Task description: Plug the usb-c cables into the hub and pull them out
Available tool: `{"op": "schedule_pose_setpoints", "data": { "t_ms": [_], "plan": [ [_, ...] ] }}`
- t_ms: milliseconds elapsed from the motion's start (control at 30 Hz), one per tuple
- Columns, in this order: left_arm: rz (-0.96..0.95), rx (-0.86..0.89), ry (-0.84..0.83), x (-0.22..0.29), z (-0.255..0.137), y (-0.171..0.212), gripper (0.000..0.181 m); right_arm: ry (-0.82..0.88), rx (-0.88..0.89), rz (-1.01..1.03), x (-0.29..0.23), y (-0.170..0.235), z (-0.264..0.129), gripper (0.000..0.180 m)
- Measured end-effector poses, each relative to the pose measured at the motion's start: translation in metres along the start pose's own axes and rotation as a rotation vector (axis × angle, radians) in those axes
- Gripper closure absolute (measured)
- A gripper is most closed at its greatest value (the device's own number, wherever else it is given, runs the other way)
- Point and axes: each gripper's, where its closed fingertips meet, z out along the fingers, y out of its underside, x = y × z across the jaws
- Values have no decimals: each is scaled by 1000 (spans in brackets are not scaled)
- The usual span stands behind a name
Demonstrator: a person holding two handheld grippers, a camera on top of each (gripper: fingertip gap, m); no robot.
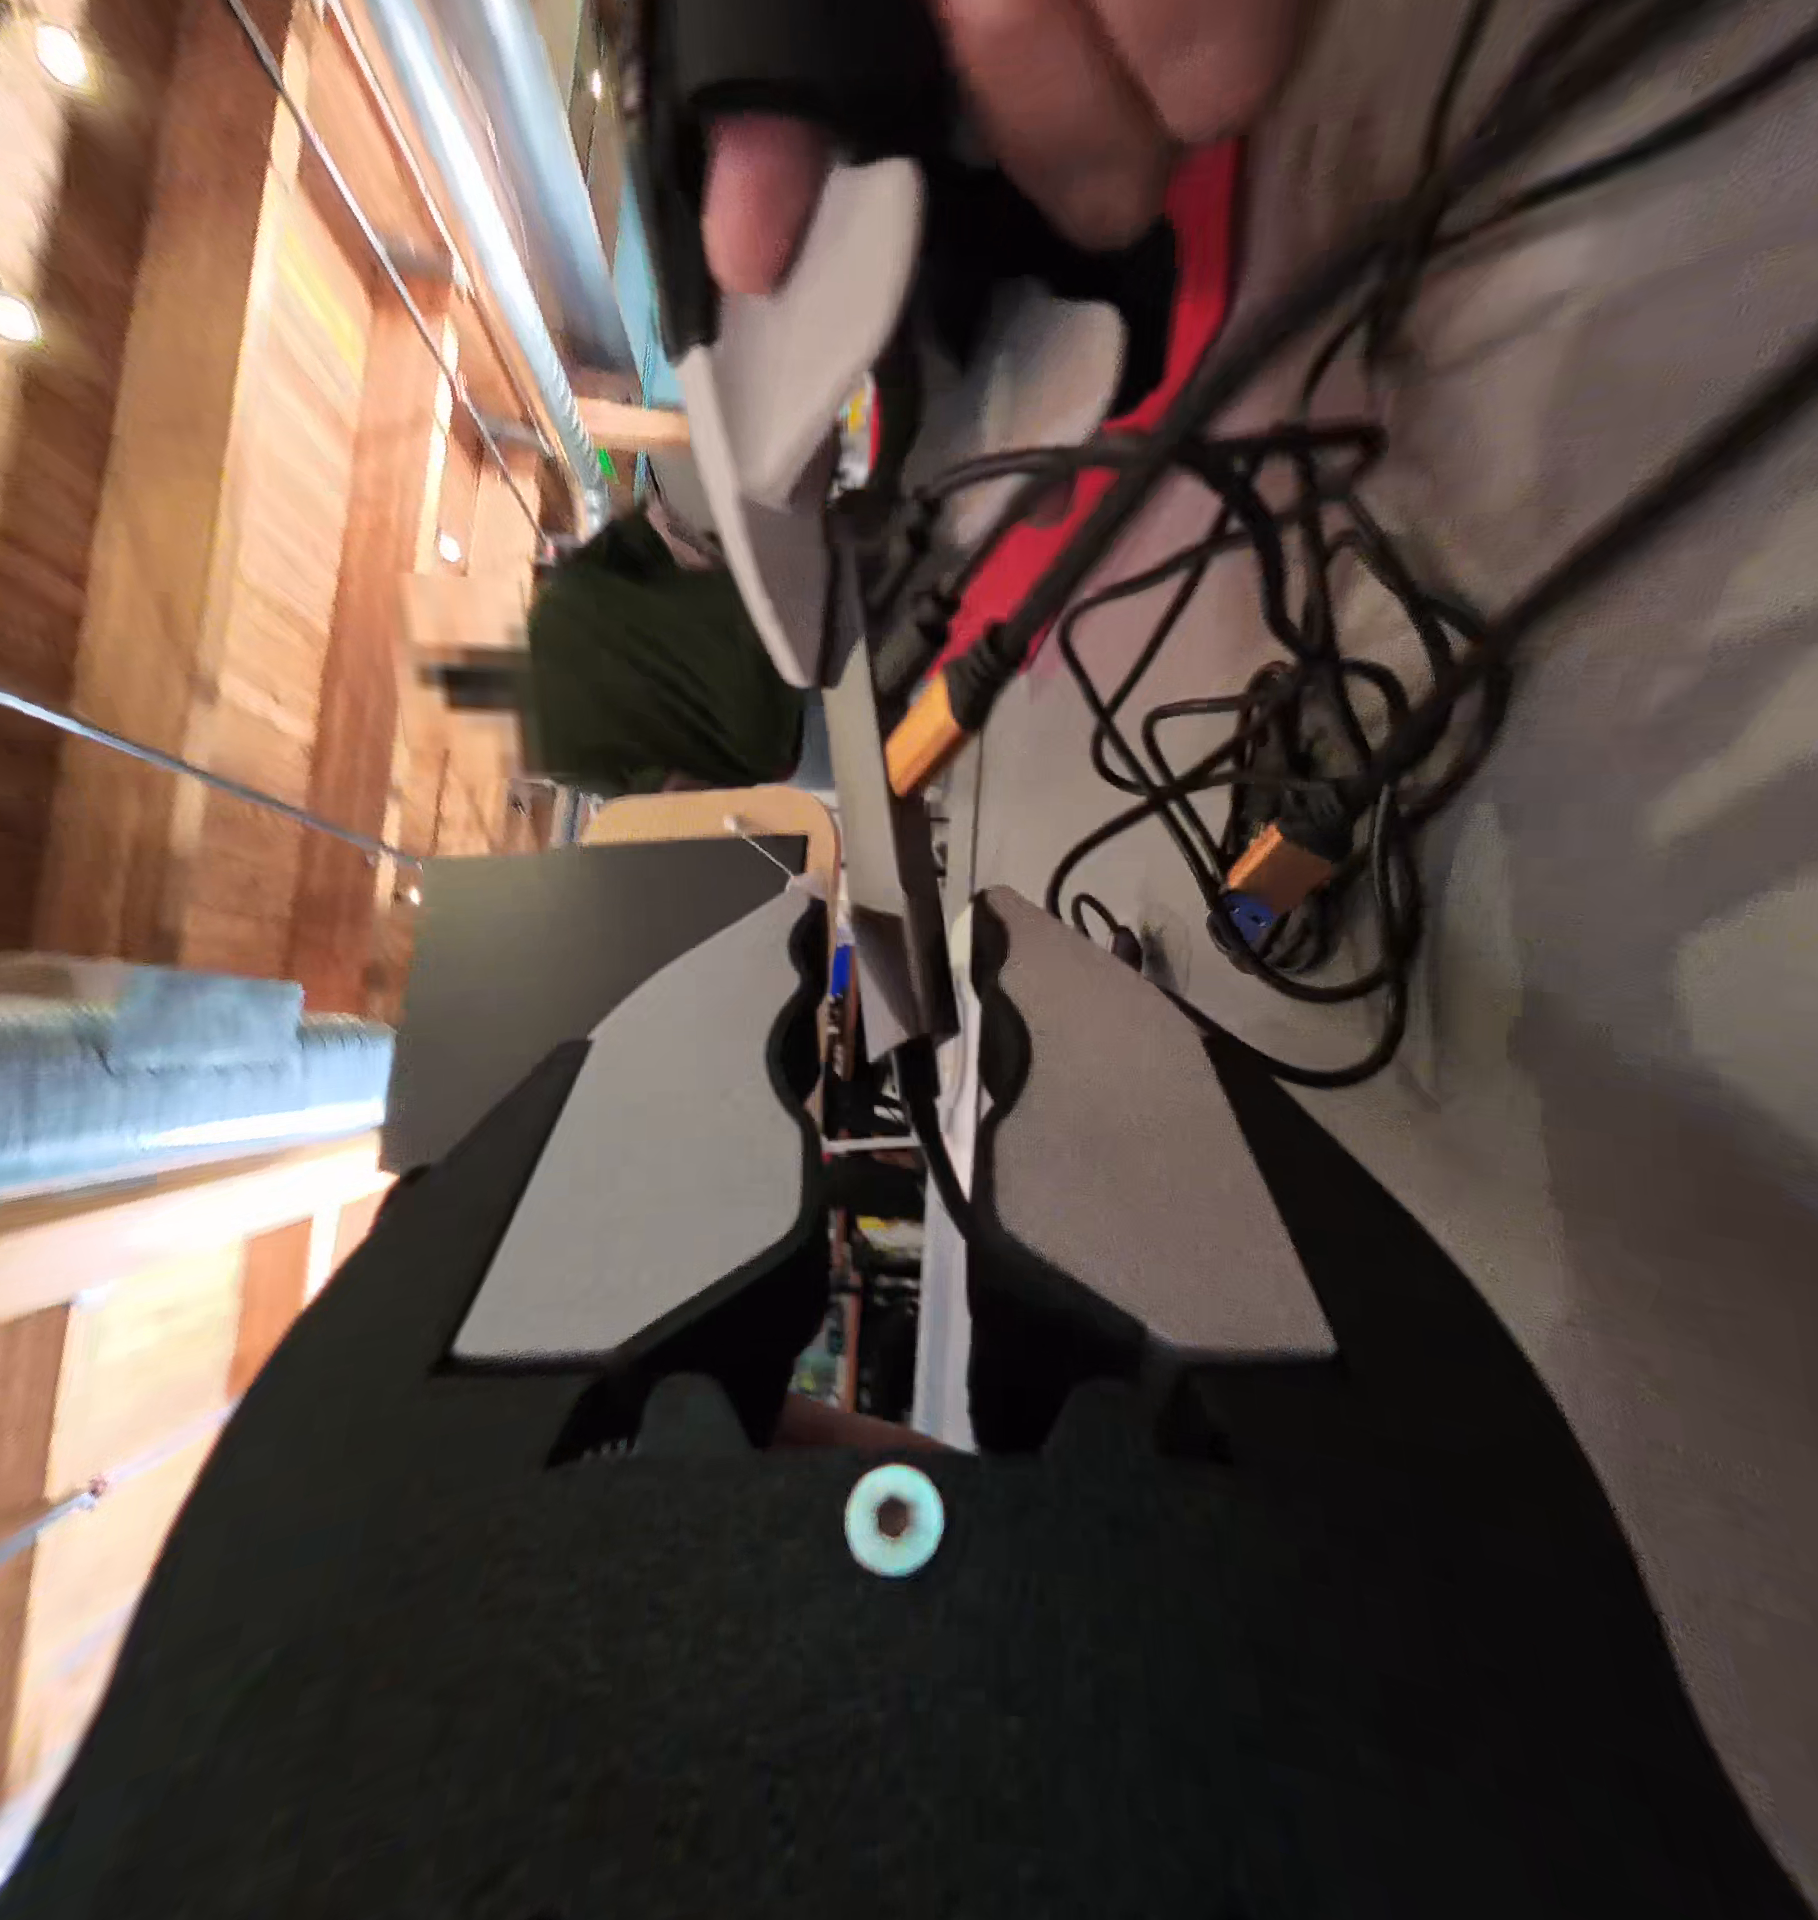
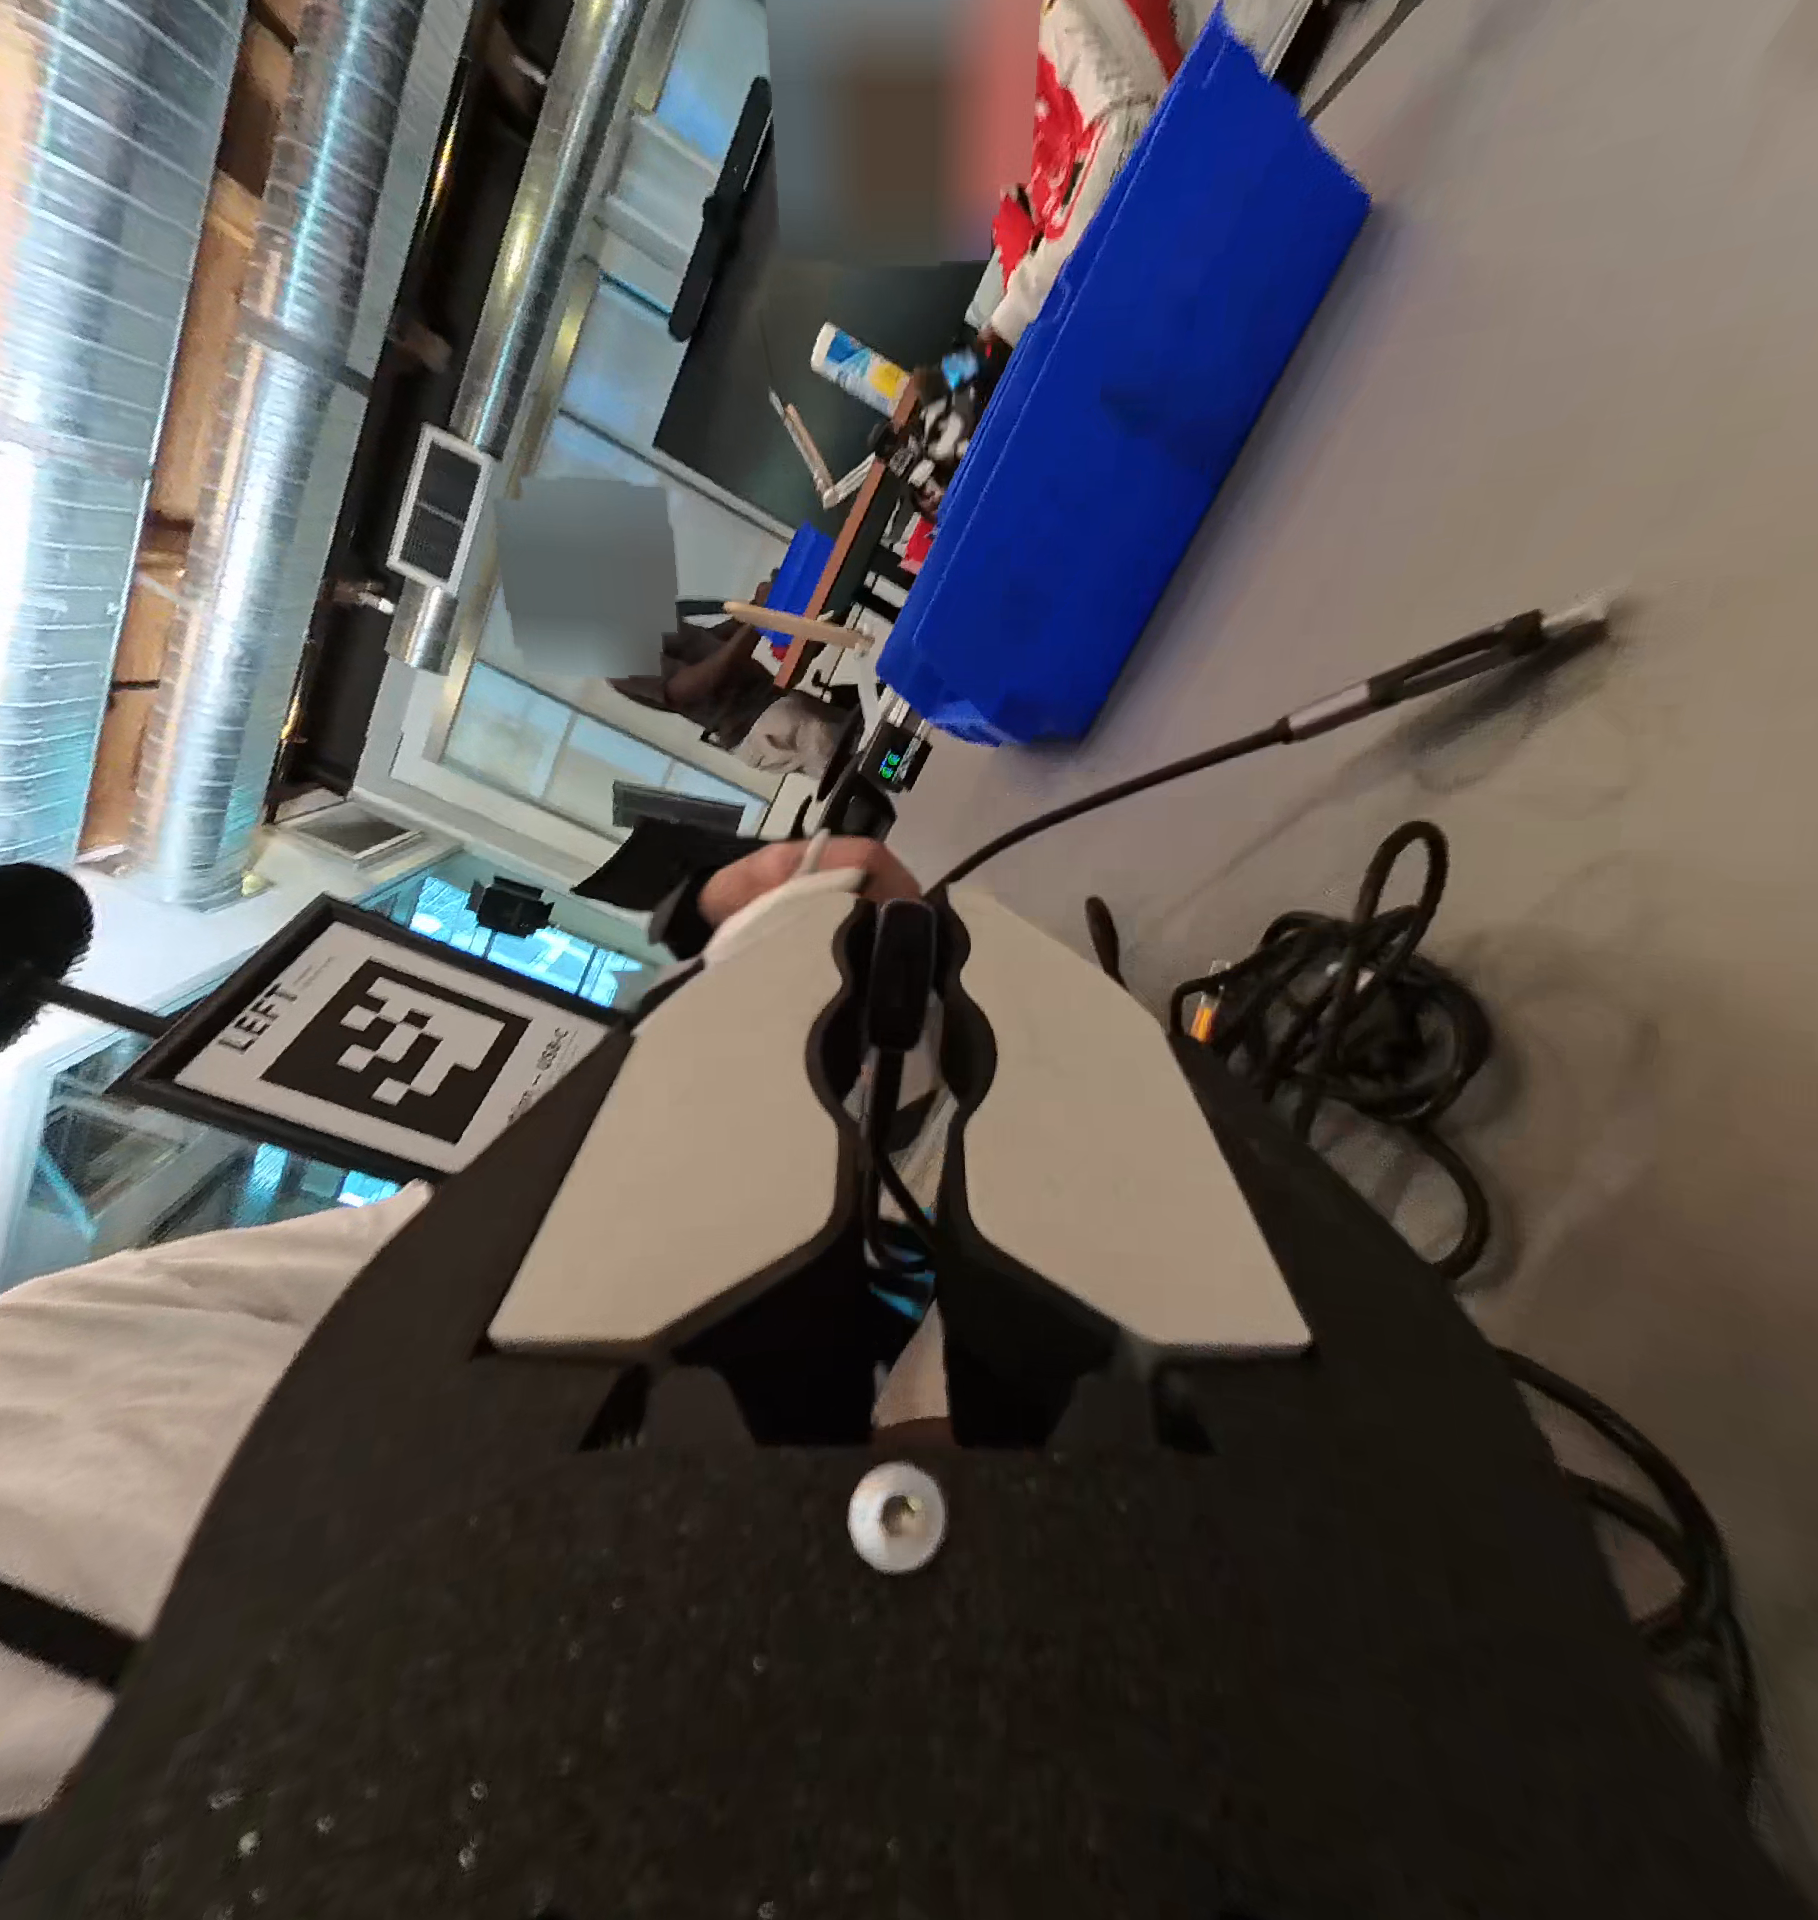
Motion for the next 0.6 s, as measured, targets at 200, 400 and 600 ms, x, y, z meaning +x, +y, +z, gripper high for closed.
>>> {"op": "schedule_pose_setpoints", "data": {
  "t_ms": [200,400,600],
  "plan": [
    [147,159,-88,-6,-11,-14,157,-58,-112,41,-14,11,2,171],
    [185,189,-131,-6,-12,-30,168,-70,-180,73,-15,26,11,170],
    [151,116,-92,-8,-8,-24,172,-39,-145,61,-9,21,13,168]
  ]
}}
